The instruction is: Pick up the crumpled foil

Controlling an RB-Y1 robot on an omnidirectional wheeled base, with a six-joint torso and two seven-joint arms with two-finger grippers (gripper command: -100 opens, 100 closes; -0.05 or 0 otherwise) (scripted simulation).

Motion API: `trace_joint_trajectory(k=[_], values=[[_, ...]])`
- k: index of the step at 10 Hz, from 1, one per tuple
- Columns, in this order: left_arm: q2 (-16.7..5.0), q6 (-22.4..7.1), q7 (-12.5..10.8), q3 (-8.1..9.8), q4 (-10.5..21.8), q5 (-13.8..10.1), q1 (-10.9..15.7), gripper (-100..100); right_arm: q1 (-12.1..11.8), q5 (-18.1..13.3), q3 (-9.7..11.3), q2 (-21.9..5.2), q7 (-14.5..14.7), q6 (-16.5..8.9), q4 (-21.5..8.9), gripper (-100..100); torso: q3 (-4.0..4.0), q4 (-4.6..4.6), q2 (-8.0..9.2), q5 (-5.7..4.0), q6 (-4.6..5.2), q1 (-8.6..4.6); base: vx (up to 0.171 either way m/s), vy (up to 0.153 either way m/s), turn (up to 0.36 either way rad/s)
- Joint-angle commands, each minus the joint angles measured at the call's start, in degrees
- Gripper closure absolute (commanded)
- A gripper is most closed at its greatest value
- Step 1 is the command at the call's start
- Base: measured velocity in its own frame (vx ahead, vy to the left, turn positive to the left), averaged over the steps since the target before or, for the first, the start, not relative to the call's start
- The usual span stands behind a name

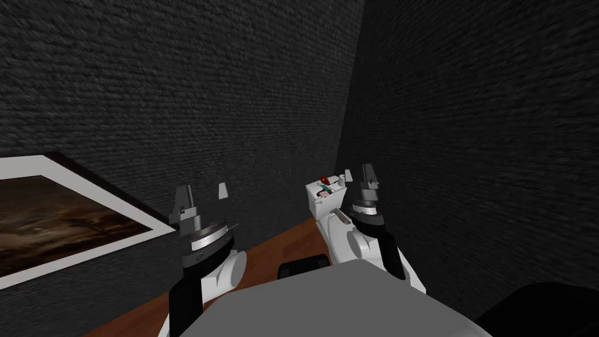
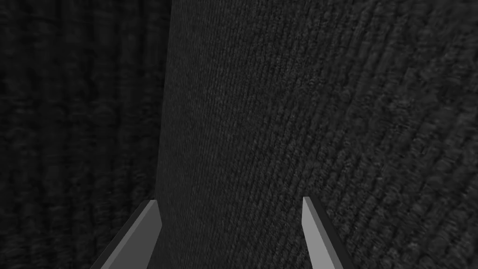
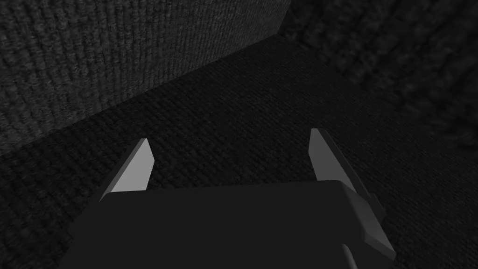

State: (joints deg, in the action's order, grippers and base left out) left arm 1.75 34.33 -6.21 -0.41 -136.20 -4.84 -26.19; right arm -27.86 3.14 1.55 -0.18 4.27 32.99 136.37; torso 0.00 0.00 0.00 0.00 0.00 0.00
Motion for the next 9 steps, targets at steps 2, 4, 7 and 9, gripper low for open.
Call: trace_joint_trajectory(k=[2,4,7,9], values=[[0.0,0.0,0.0,0.0,0.0,0.0,0.0,0,0.0,-2.0,0.3,-3.0,0.5,-1.1,-0.5,-100,-0.03,-0.01,-0.05,0.0,-0.01,0.0,0.027,0.004,0.098],[0.0,0.0,0.0,0.0,0.0,0.0,0.0,0,0.0,-5.1,0.7,-5.5,1.3,-2.7,-1.4,-100,-0.1,-0.04,-0.17,0.0,-0.01,-0.01,0.049,-0.001,0.125],[0.0,0.0,0.0,0.0,0.0,0.0,0.0,0,-0.1,-9.3,1.3,-7.5,2.4,-5.1,-2.6,-100,-0.15,-0.06,-0.27,0.0,-0.02,0.0,0.055,0.001,0.144],[0.0,0.0,0.0,0.0,0.0,0.0,0.0,0,-0.4,-13.2,2.1,-9.2,3.8,-7.9,-4.4,-100,-0.08,-0.03,-0.13,0.0,-0.02,0.0,0.031,-0.003,0.186]])
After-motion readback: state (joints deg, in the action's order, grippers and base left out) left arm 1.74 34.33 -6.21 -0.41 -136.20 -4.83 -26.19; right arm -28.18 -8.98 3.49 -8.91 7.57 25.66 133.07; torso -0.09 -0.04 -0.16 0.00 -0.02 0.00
